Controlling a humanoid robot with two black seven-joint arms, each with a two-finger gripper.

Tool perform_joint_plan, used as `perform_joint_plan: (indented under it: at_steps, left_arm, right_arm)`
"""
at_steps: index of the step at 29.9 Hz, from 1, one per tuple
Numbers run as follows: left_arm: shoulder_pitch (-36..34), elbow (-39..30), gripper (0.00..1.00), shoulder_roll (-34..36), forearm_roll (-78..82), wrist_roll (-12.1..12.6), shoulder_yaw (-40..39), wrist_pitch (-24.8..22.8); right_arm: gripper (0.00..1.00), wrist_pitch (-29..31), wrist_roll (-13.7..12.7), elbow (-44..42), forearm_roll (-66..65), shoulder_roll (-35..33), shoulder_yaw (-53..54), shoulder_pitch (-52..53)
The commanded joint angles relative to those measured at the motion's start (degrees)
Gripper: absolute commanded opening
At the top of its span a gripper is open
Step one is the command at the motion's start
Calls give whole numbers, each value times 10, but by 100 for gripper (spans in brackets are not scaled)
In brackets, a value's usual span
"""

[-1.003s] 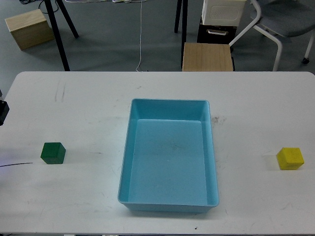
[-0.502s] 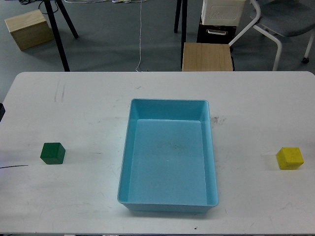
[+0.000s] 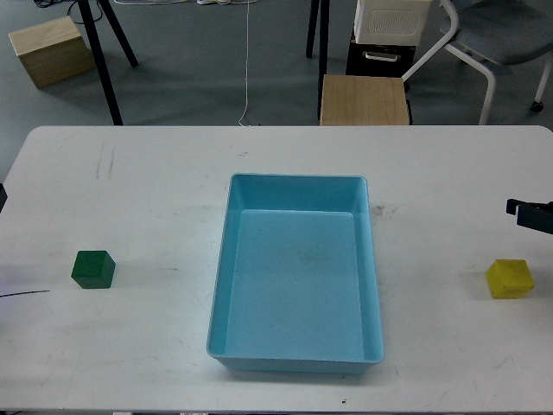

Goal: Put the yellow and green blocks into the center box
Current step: 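Lower the right gripper over the yellow cube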

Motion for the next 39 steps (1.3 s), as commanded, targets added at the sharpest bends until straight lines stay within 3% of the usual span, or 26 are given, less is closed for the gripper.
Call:
perform_joint_plan:
  at_steps: [1,39]
  left_arm:
    - [0,0,100,0,0,-1,-1,0]
    - [0,2,100,-2,1,-1,1,0]
  right_arm:
    - [99,0,0,0,1,3,-31,11]
    - [99,-18,0,-1,-2,9,-111,-4]
